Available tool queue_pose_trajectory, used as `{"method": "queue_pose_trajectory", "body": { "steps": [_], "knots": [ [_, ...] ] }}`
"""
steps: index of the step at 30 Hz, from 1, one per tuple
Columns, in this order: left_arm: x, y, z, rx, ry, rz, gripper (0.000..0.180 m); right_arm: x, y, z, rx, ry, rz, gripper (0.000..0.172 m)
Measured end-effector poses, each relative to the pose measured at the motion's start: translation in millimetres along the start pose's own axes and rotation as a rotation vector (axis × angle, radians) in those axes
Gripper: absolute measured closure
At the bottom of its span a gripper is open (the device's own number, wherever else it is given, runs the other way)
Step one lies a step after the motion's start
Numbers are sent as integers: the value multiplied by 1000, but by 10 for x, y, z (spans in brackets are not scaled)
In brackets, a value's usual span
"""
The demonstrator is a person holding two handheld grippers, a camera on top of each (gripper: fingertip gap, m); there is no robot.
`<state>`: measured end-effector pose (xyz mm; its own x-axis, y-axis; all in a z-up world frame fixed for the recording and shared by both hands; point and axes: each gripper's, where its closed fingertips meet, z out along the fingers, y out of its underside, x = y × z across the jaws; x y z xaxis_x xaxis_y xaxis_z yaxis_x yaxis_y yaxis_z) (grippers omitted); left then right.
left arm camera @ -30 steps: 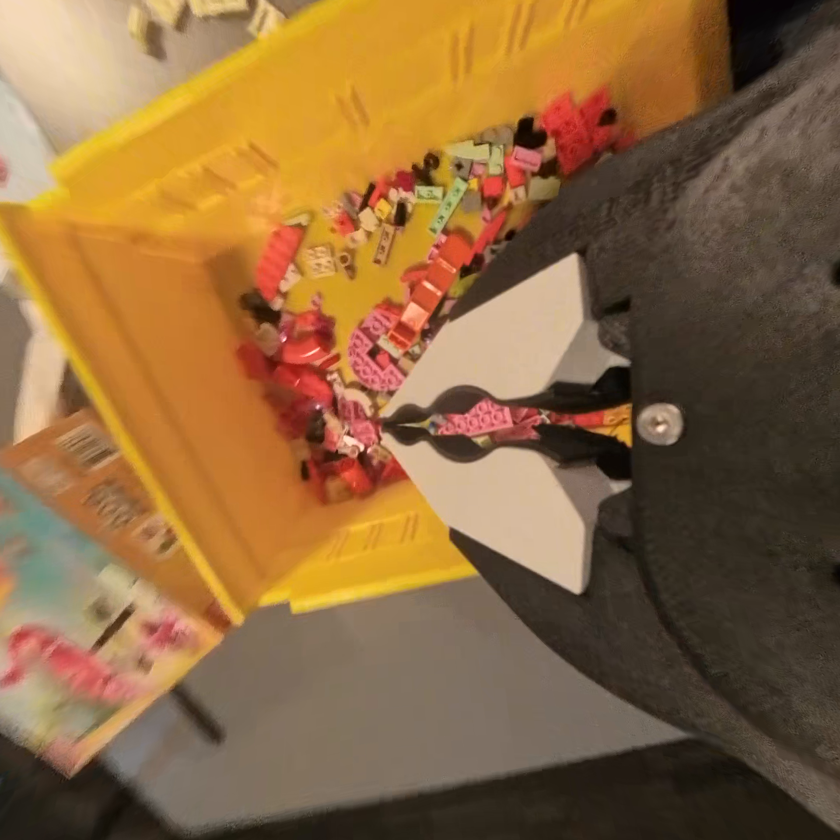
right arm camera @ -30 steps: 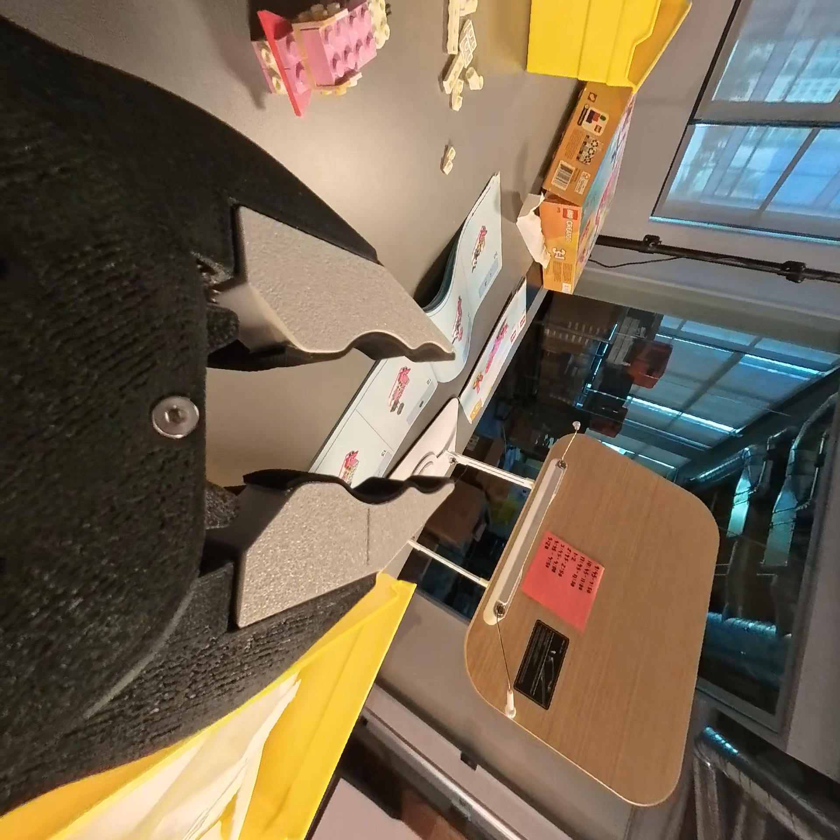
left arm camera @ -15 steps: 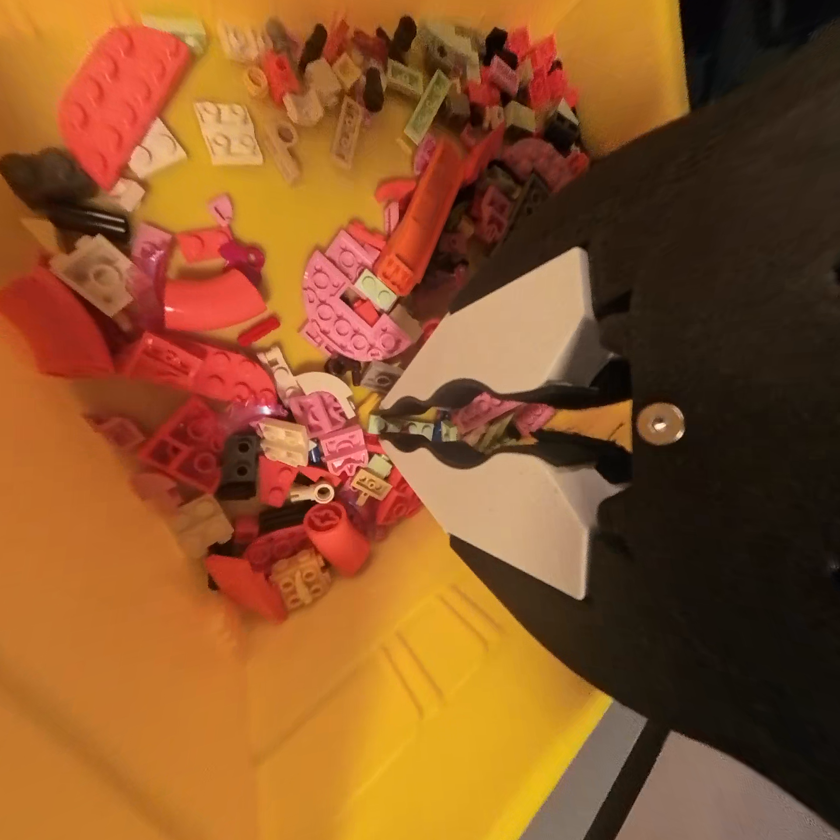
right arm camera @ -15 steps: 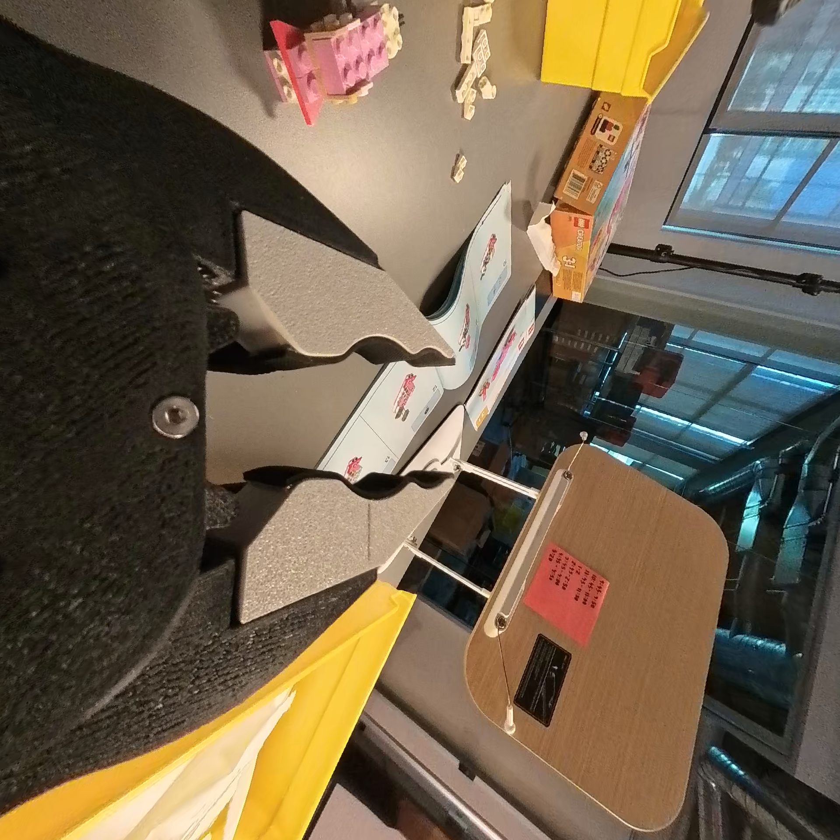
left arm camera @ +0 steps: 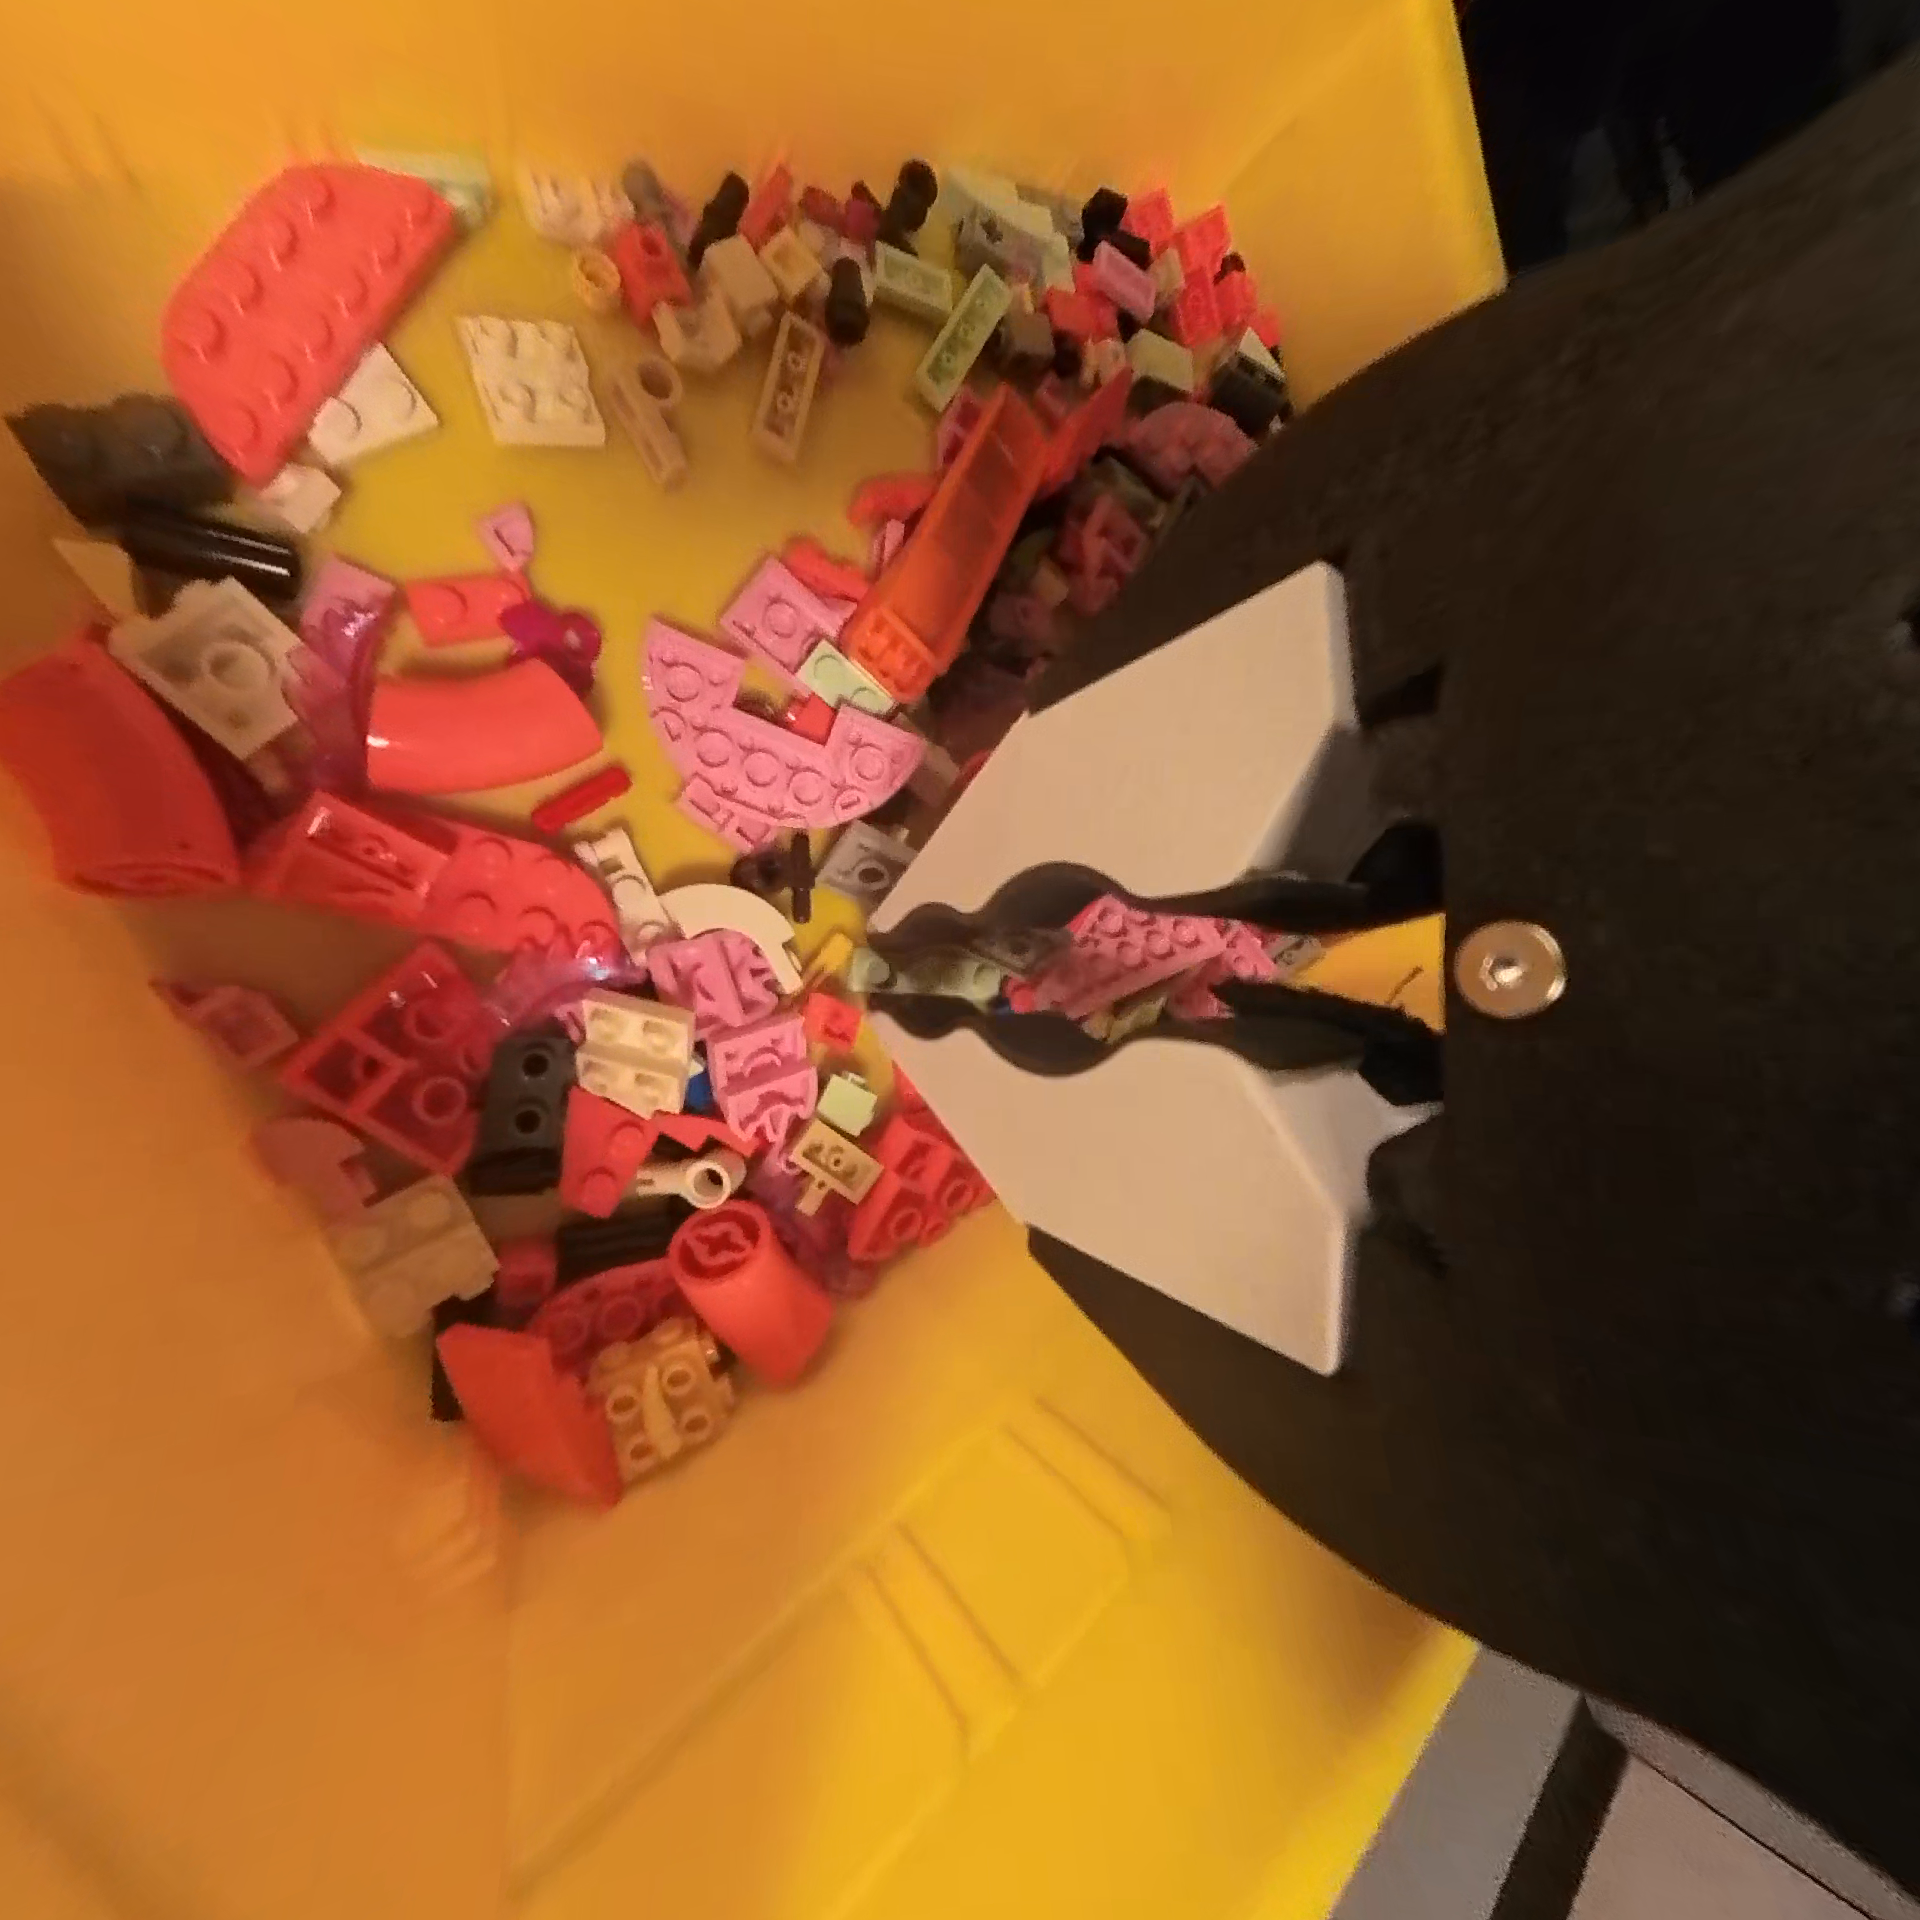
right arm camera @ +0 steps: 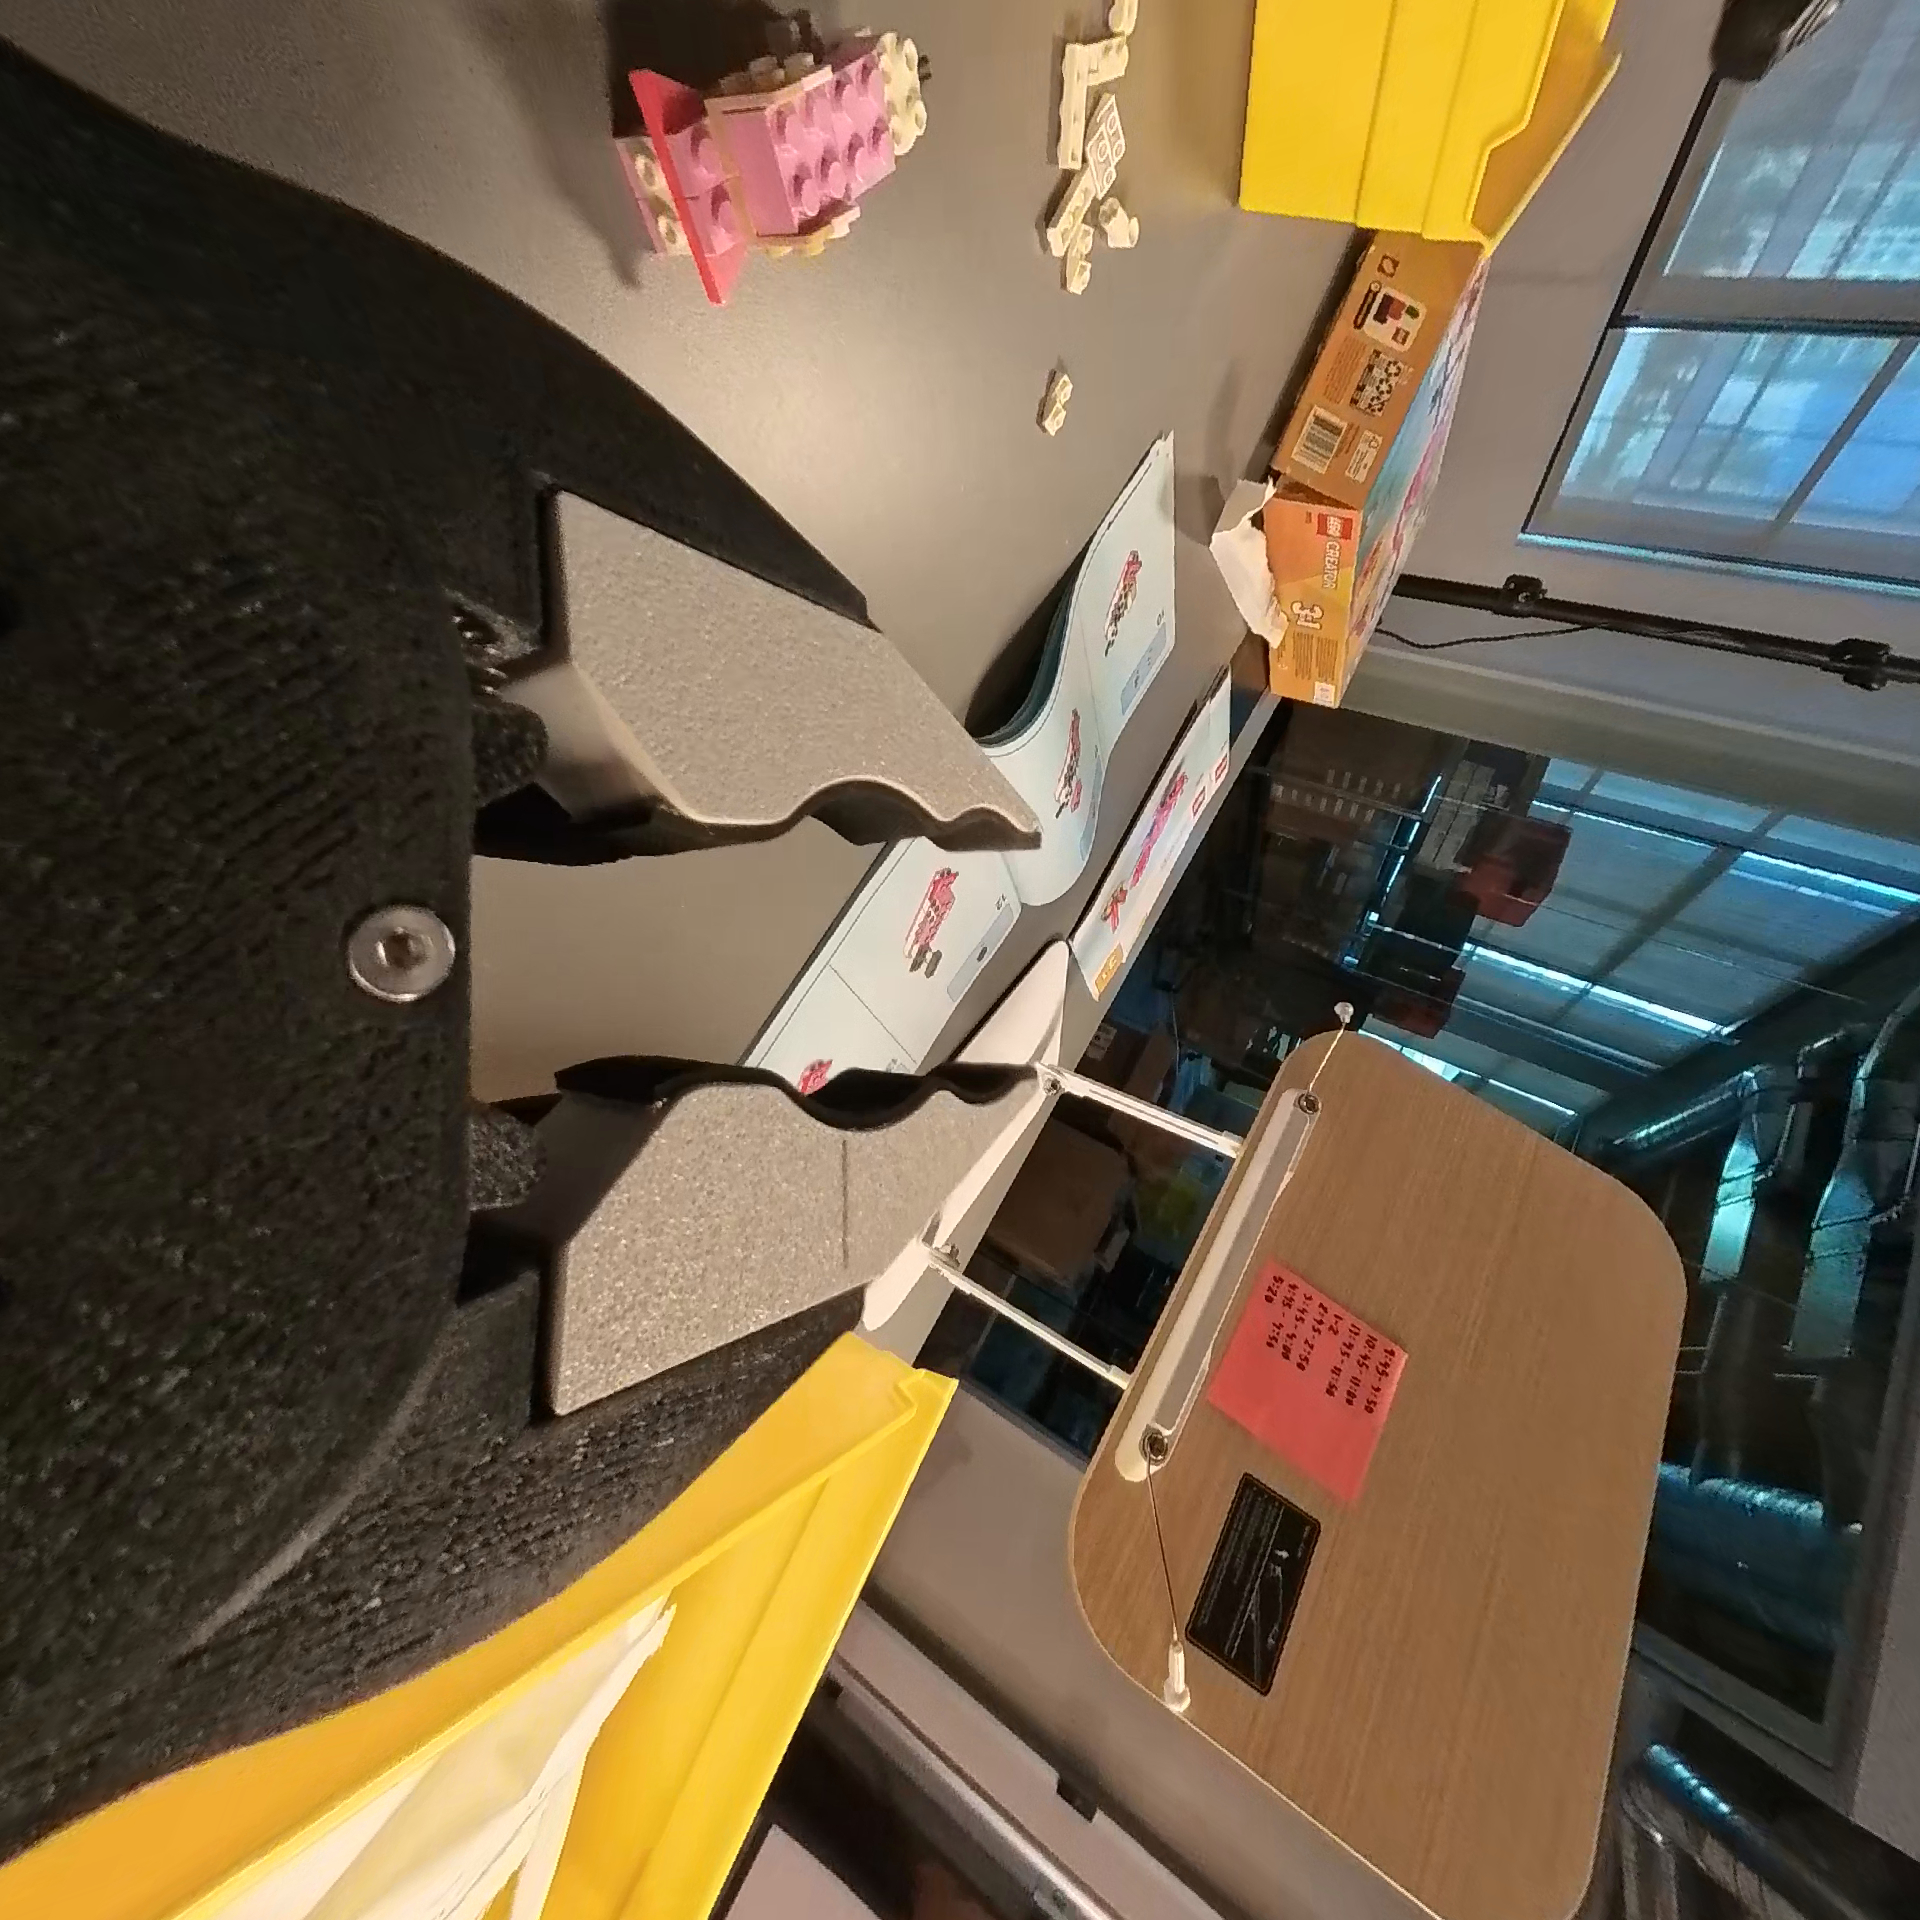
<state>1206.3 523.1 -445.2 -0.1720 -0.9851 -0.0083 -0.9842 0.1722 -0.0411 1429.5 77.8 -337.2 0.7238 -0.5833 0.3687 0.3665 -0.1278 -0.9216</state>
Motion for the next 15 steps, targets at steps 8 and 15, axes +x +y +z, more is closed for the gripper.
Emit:
{"method": "queue_pose_trajectory", "body": {
  "steps": [8,15],
  "knots": [
    [62,-83,-180,109,22,8,174,-14,-9,-1,4,-8,1,134],
    [393,-584,-1107,337,-3,147,174,-17,-33,-6,22,-2,-30,138]
  ]
}}
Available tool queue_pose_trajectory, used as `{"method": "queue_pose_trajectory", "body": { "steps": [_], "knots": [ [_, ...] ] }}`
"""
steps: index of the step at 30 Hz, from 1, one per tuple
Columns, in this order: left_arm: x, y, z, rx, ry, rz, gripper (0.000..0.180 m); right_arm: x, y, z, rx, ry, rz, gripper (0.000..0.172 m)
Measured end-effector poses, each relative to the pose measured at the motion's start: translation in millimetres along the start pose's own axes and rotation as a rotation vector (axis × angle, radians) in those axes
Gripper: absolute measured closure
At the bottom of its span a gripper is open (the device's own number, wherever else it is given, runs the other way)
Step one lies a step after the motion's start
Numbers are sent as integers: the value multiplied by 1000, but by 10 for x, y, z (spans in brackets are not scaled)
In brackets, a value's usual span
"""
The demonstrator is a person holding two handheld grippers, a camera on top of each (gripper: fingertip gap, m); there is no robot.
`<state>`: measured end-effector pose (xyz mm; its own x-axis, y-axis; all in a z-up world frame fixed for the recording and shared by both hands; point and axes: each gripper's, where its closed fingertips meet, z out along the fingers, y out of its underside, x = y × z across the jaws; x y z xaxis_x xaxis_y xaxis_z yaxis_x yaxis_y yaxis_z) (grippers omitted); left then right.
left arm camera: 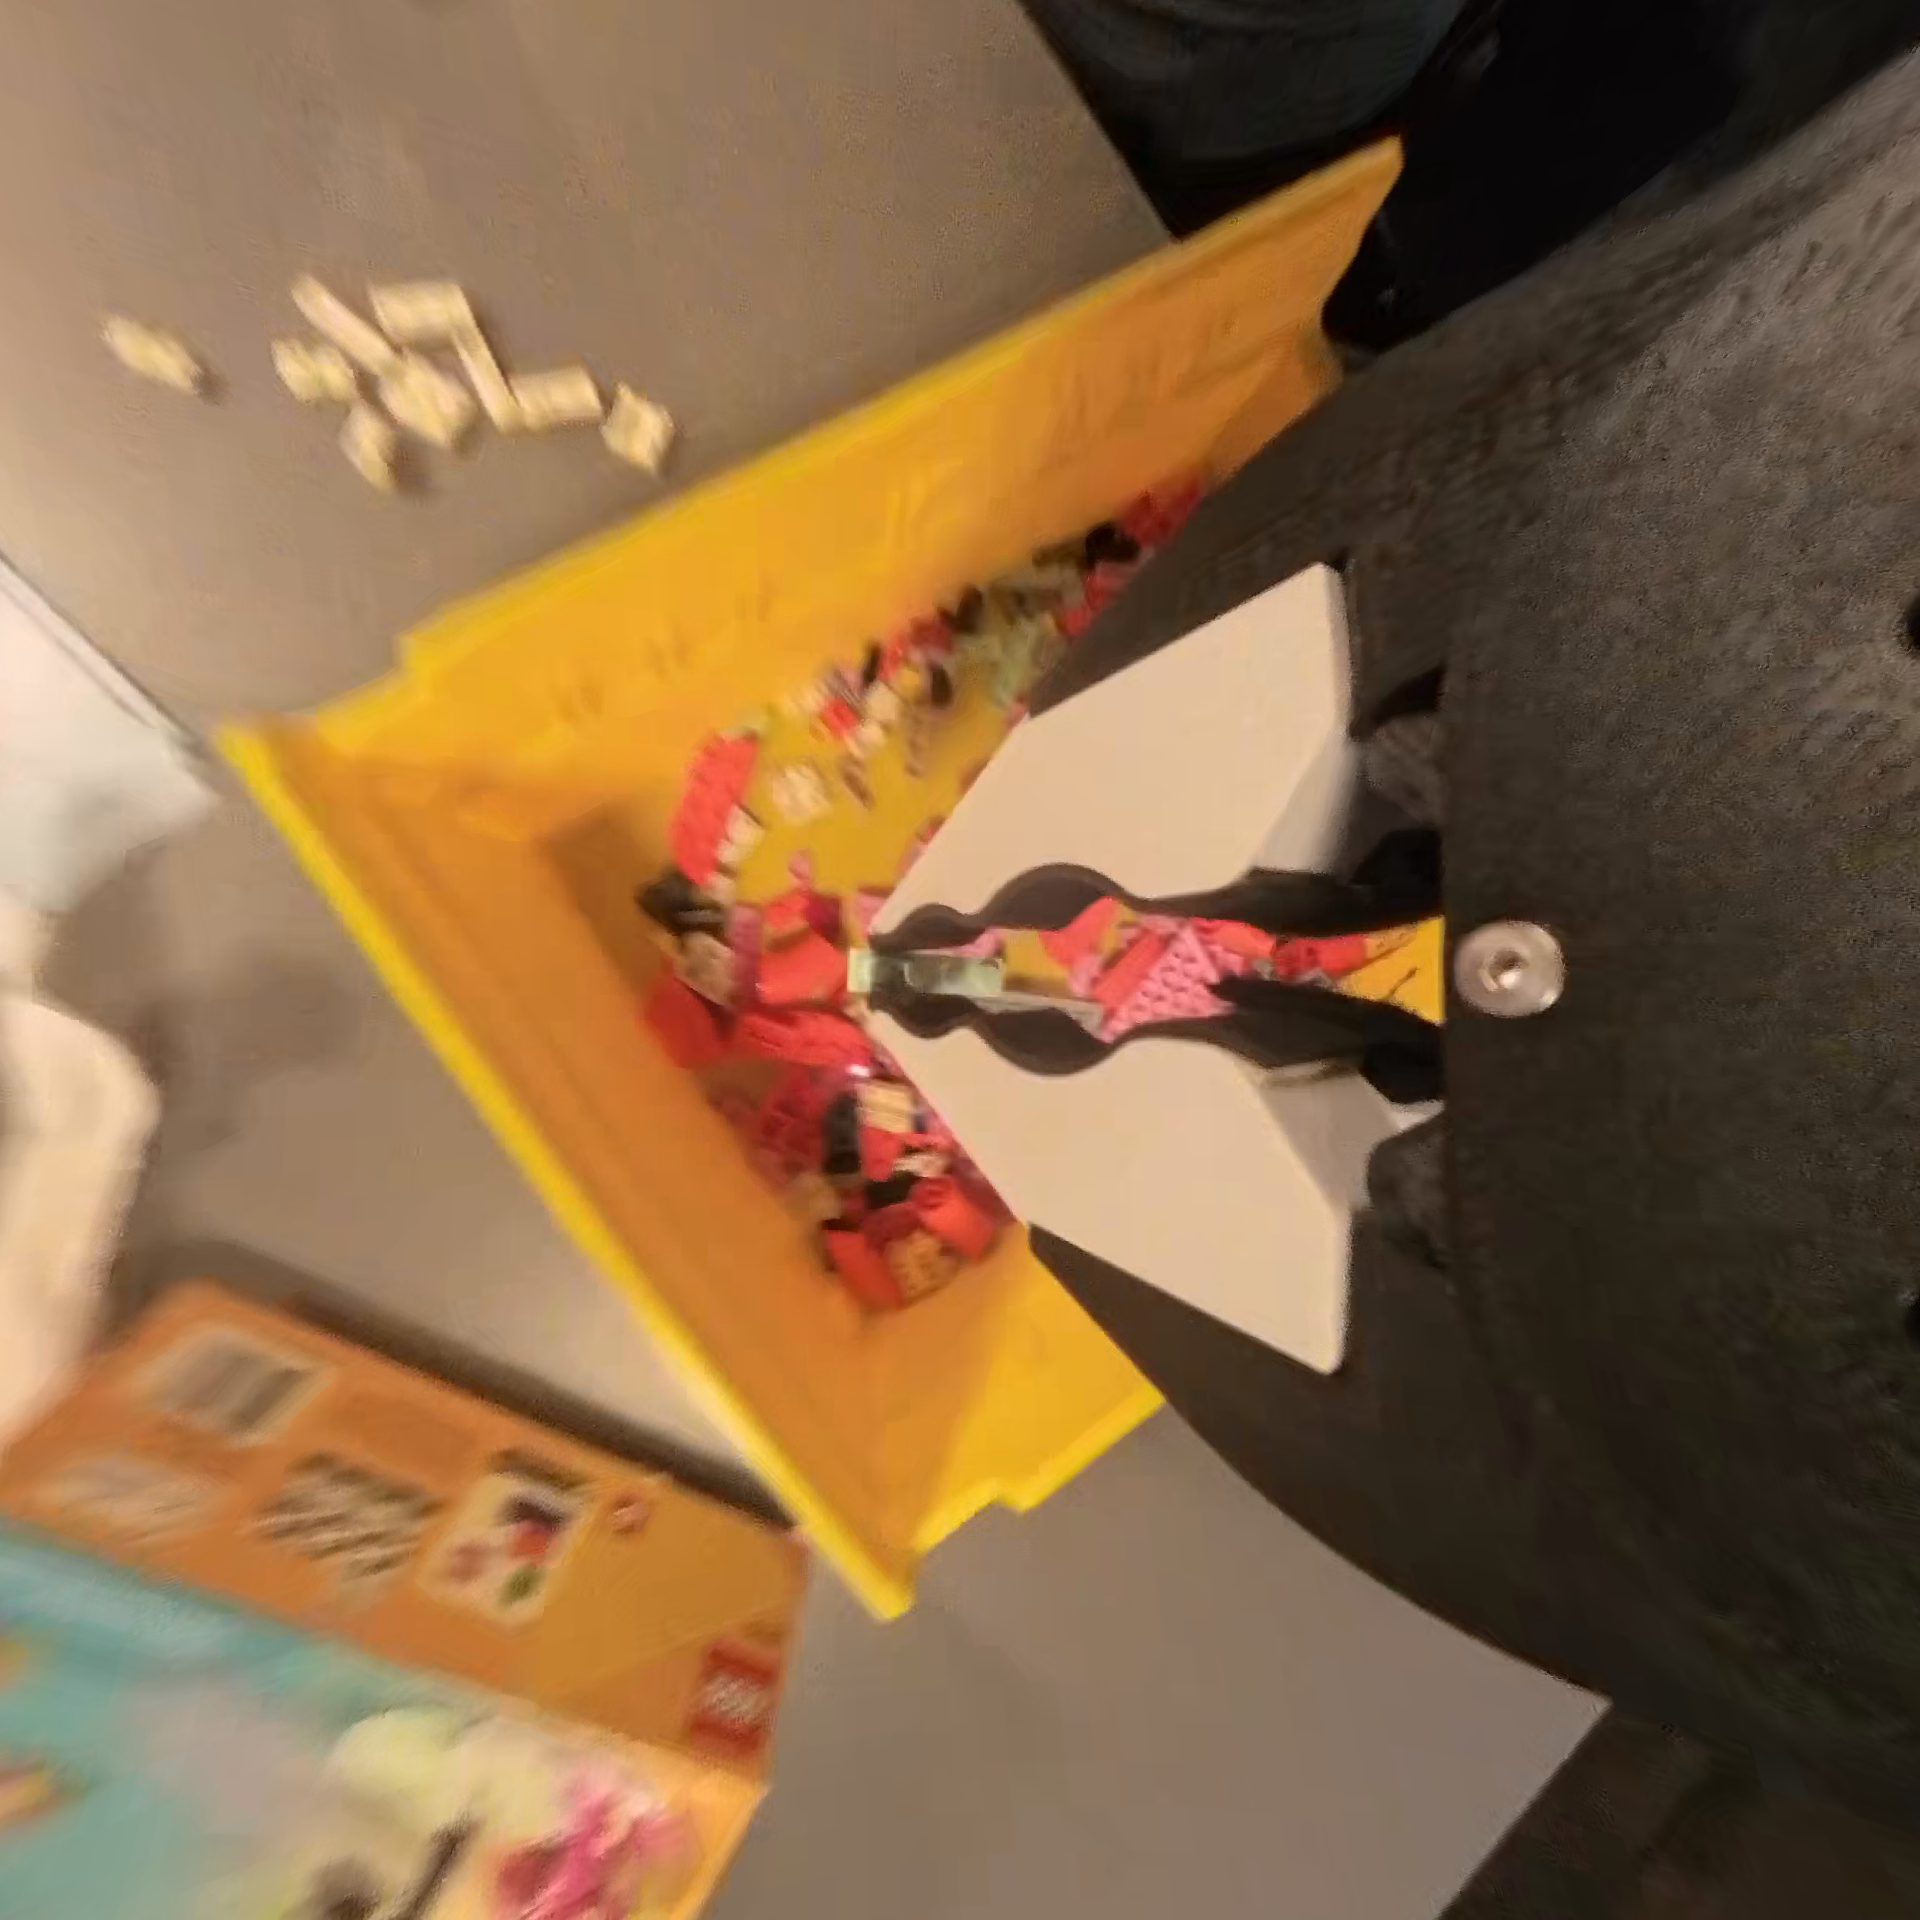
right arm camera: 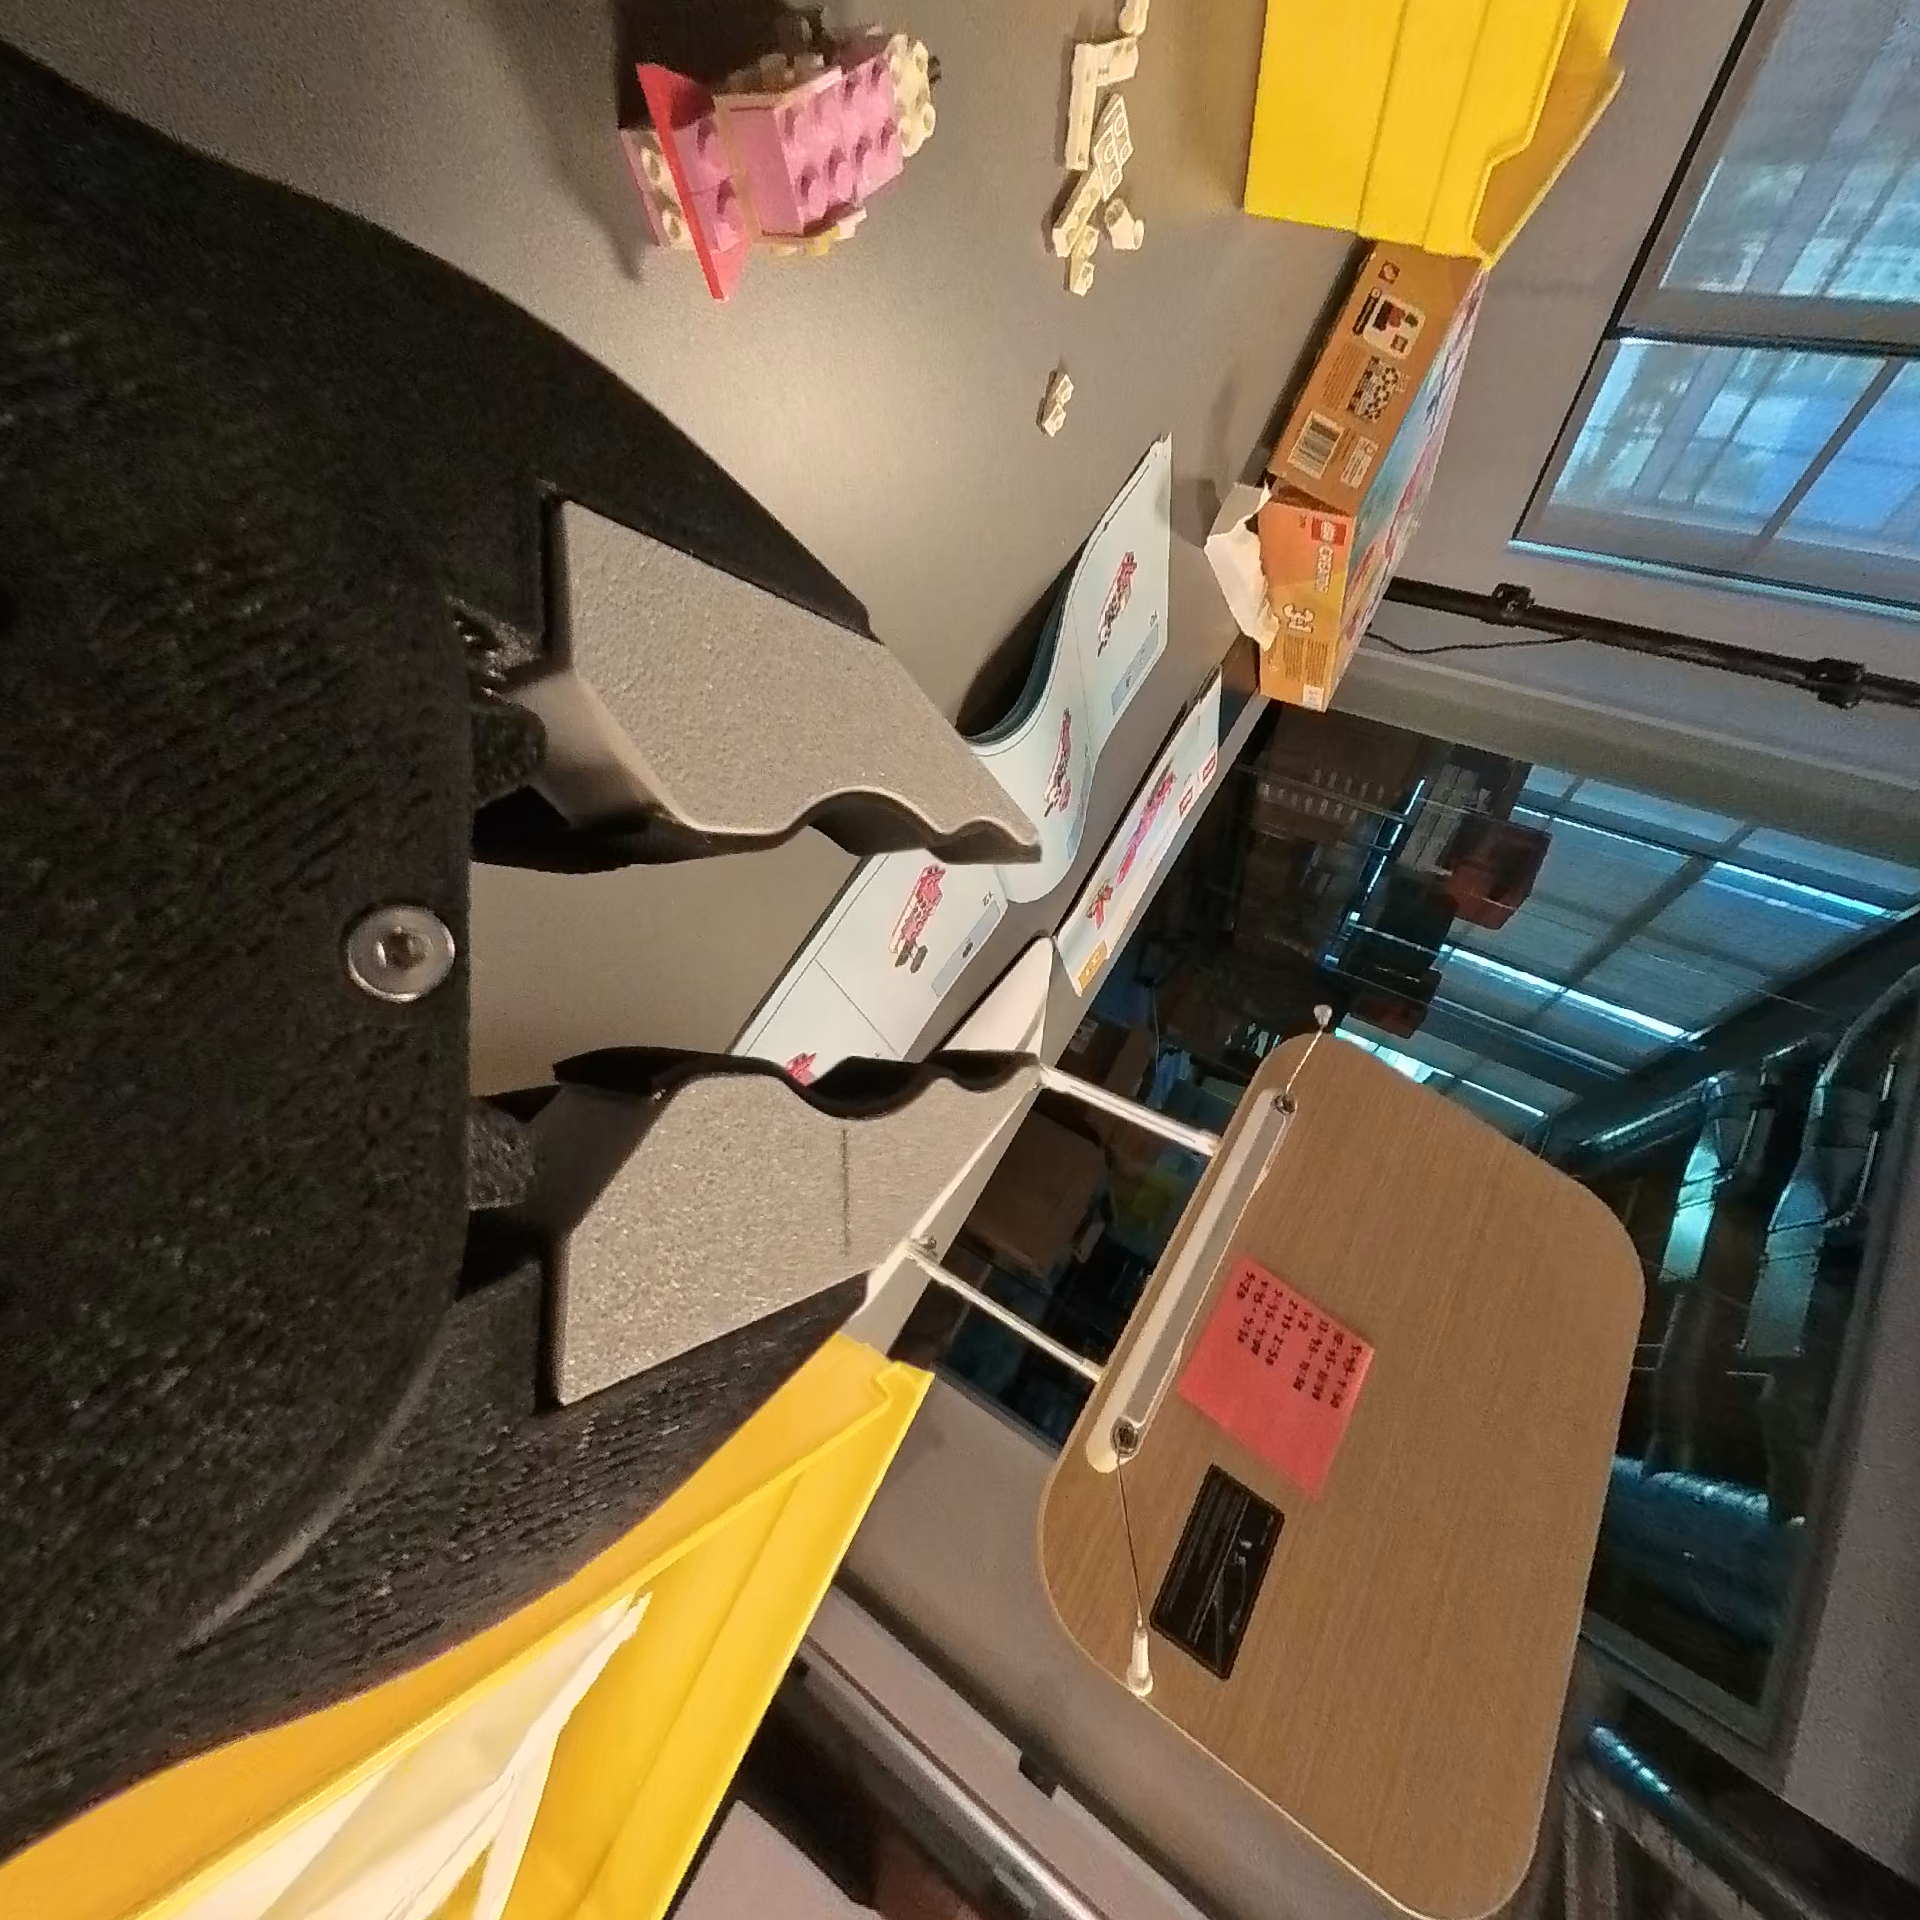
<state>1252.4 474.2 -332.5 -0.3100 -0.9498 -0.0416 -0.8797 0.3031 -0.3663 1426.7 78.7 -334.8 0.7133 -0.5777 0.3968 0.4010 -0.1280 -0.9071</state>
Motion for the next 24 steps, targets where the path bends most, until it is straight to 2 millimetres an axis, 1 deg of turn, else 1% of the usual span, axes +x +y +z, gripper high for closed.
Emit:
{"method": "queue_pose_trajectory", "body": {
  "steps": [1,3,4,5,6,8,10,11,12,14,16,17,19,21,24],
  "knots": [
    [119,-191,-114,37,5,51,174,-9,-7,-1,4,-3,-7,138],
    [444,-584,-287,100,32,165,174,-14,-9,-3,4,-3,-15,137],
    [630,-749,-321,106,47,226,174,-9,-13,-7,6,-1,-15,137],
    [812,-884,-313,90,55,292,174,0,-17,-11,9,2,-13,137],
    [994,-1007,-266,68,62,359,174,15,-19,-18,12,7,-10,137],
    [1390,-1236,-83,28,121,473,174,42,-21,-29,16,17,-8,137],
    [1755,-1422,193,-11,196,552,174,46,-18,-38,15,18,-14,138],
    [1926,-1484,358,-36,238,580,174,37,-19,-41,17,14,-22,138],
    [2103,-1518,532,-62,290,595,174,30,-18,-39,19,11,-35,138],
    [2420,-1523,871,-115,373,610,174,1,-3,-23,16,-5,-53,138],
    [2603,-1514,1183,-151,383,634,174,-30,-3,-19,16,-20,-61,138],
    [2657,-1518,1311,-161,378,638,174,-35,-9,-21,19,-21,-67,138],
    [2755,-1536,1491,-165,391,629,174,-44,-13,-23,21,-26,-66,138],
    [2819,-1537,1597,-178,408,610,174,-39,-15,-24,24,-28,-58,138],
    [2786,-1463,1710,-239,347,644,174,-38,-5,-19,20,-35,-42,138]
  ]
}}
